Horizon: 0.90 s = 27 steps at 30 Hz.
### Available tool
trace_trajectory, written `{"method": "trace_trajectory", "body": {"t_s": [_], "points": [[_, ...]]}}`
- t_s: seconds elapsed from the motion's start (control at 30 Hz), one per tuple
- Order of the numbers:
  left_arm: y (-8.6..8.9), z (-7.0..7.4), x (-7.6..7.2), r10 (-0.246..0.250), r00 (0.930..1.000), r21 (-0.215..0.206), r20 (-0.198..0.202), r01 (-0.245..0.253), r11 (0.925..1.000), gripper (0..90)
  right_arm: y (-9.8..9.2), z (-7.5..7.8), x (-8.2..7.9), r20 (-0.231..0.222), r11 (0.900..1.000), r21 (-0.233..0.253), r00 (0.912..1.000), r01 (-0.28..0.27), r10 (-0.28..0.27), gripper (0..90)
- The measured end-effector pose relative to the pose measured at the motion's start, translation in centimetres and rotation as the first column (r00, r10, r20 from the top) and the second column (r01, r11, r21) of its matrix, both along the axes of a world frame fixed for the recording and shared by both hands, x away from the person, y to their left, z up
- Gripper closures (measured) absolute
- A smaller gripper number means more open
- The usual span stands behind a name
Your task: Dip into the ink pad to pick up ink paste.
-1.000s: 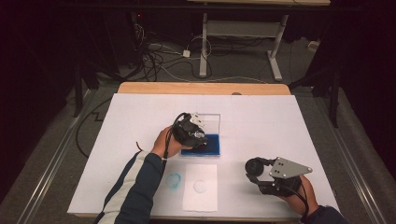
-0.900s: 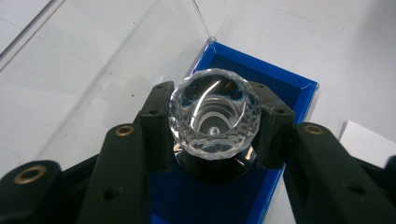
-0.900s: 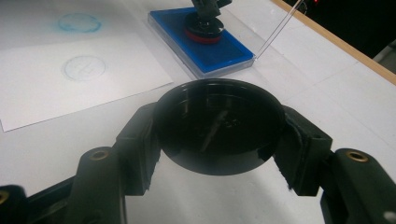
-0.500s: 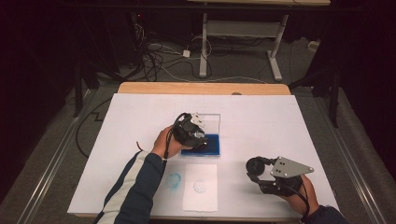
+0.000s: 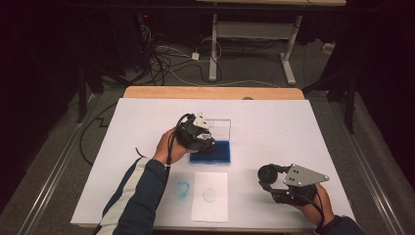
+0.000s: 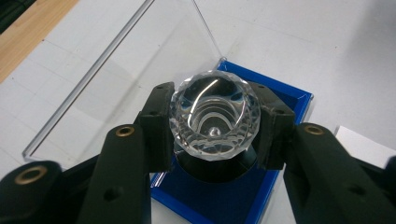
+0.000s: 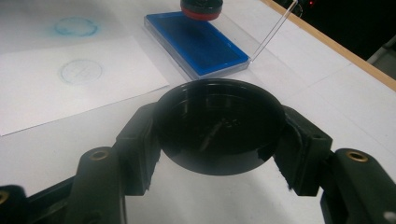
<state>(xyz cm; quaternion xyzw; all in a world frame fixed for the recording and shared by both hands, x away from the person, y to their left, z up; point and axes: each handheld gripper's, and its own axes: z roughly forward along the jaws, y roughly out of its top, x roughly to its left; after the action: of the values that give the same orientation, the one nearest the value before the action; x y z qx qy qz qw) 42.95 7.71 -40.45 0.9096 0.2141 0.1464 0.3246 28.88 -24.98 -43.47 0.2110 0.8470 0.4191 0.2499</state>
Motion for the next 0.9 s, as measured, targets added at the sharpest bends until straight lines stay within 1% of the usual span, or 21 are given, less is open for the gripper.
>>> {"method": "trace_trajectory", "body": {"t_s": [0.03, 0.13, 0.17, 0.23, 0.3, 0.33, 0.4, 0.47, 0.5, 0.67, 0.73, 0.8, 0.9], "points": [[0.1, 0.1, 0.0, 0.0, 1.0, 0.001, 0.003, 0.0, 1.0, 54.2, 0.0, 0.0, 0.0, 0.0, 1.0, -0.001, 1.0, 0.001, -0.001, 38.6], [0.3, 0.3, -0.2, 0.002, 1.0, -0.017, 0.006, -0.002, 0.9999, 54.2, 0.0, 0.0, 0.0, 0.002, 1.0, -0.001, 1.0, 0.001, -0.001, 38.6], [0.4, 0.4, -0.2, 0.004, 0.9999, -0.015, 0.011, -0.004, 0.9999, 54.2, 0.0, 0.0, 0.0, 0.002, 1.0, -0.001, 1.0, 0.001, -0.001, 38.6], [0.5, 0.6, -0.3, 0.0, 0.9999, -0.025, 0.01, 0.0, 0.9997, 54.2, 0.0, 0.0, 0.0, 0.001, 1.0, 0.0, 1.0, 0.001, -0.001, 38.6], [0.6, 0.8, -0.5, -0.002, 0.9998, -0.019, 0.021, 0.003, 0.9998, 54.2, 0.0, 0.0, 0.0, 0.001, 1.0, -0.001, 1.0, 0.002, -0.002, 38.6], [0.6, 0.9, -0.6, -0.003, 0.9997, -0.026, 0.023, 0.004, 0.9997, 54.2, 0.0, 0.0, 0.0, 0.002, 1.0, -0.001, 1.0, 0.002, -0.002, 38.6], [0.6, 1.1, -0.8, -0.005, 0.9995, -0.021, 0.031, 0.006, 0.9998, 54.2, 0.0, 0.0, 0.0, 0.002, 1.0, 0.0, 1.0, 0.002, -0.002, 38.6], [0.8, 1.3, -1.0, -0.012, 0.9995, -0.036, 0.031, 0.013, 0.9993, 54.2, -0.1, 0.1, 0.0, 0.004, 1.0, 0.001, 1.0, -0.001, 0.001, 38.6], [0.8, 1.4, -1.1, -0.012, 0.9992, -0.034, 0.038, 0.013, 0.9993, 54.2, -0.1, 0.1, 0.0, 0.004, 1.0, 0.002, 1.0, -0.001, 0.001, 38.6], [1.3, 1.8, -1.5, -0.02, 0.9988, -0.052, 0.045, 0.023, 0.9984, 54.2, 0.0, 0.0, 0.2, 0.001, 1.0, 0.002, 1.0, -0.002, 0.002, 38.6], [1.6, 2.0, -1.6, -0.023, 0.9981, -0.055, 0.057, 0.026, 0.9981, 54.2, 0.0, 0.0, 0.3, 0.0, 1.0, 0.002, 1.0, -0.005, 0.005, 38.6], [1.9, 2.1, -1.8, -0.03, 0.9978, -0.066, 0.059, 0.034, 0.9973, 54.1, 0.0, 0.0, 0.3, -0.002, 1.0, -0.004, 1.0, -0.005, 0.005, 38.6], [2.0, 2.3, -2.2, -0.037, 0.9967, -0.075, 0.073, 0.042, 0.9963, 54.2, 0.1, 0.1, 0.6, 0.0, 1.0, 0.004, 1.0, -0.003, 0.003, 38.6]]}}
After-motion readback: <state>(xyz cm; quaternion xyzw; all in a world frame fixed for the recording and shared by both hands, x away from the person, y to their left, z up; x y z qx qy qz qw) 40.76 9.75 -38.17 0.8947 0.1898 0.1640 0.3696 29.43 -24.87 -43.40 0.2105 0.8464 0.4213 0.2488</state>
